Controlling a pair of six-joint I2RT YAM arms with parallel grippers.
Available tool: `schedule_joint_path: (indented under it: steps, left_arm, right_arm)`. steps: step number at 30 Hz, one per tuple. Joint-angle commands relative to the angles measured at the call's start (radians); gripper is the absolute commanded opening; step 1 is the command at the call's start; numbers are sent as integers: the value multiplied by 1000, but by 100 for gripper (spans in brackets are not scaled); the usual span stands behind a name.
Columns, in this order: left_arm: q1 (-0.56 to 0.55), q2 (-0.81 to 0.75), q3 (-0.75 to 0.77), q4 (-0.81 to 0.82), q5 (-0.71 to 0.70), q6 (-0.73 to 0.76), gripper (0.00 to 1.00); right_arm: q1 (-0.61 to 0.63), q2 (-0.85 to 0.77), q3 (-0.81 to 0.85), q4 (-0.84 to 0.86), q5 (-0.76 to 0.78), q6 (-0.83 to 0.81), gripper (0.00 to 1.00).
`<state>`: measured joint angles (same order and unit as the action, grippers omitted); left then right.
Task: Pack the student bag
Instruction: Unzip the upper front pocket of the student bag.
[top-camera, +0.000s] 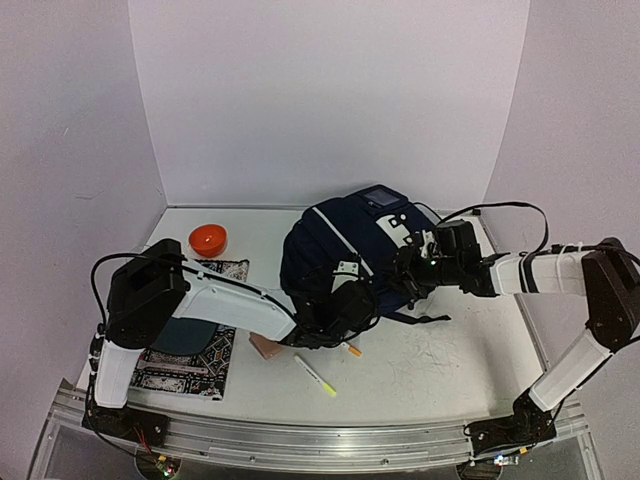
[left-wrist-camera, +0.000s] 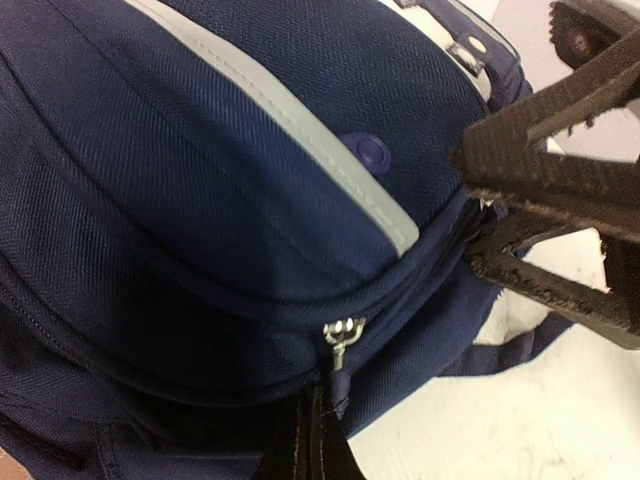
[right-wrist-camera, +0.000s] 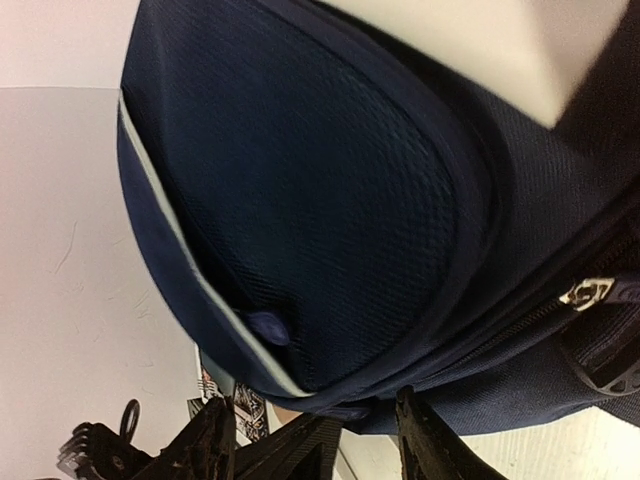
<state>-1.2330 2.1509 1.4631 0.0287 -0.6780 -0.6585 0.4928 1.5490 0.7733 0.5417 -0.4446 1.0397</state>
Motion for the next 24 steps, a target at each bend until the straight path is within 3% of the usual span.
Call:
schedule_joint_path:
  steps: [1, 7, 11, 14, 16, 24]
  left_arm:
    - [27, -134, -79, 63, 112, 51, 0]
    - [62, -210, -177, 122, 217, 89, 0]
    - [64, -206, -152, 126, 254, 138, 0]
    - [64, -181, -130, 127, 278, 143, 22]
    - [64, -165, -113, 128, 293, 134, 28]
    - [62, -98, -43, 129, 355, 79, 32]
  right_arm:
    - [24, -14, -60, 98, 17, 83, 57]
    - [36, 10, -93, 226, 16, 126, 59]
    - [35, 40, -78, 265, 13, 147, 59]
    - [36, 39, -86, 277, 35, 158, 60]
    - [36, 38, -86, 279, 39, 155, 60]
    - [36, 13, -128, 276, 69, 152, 60]
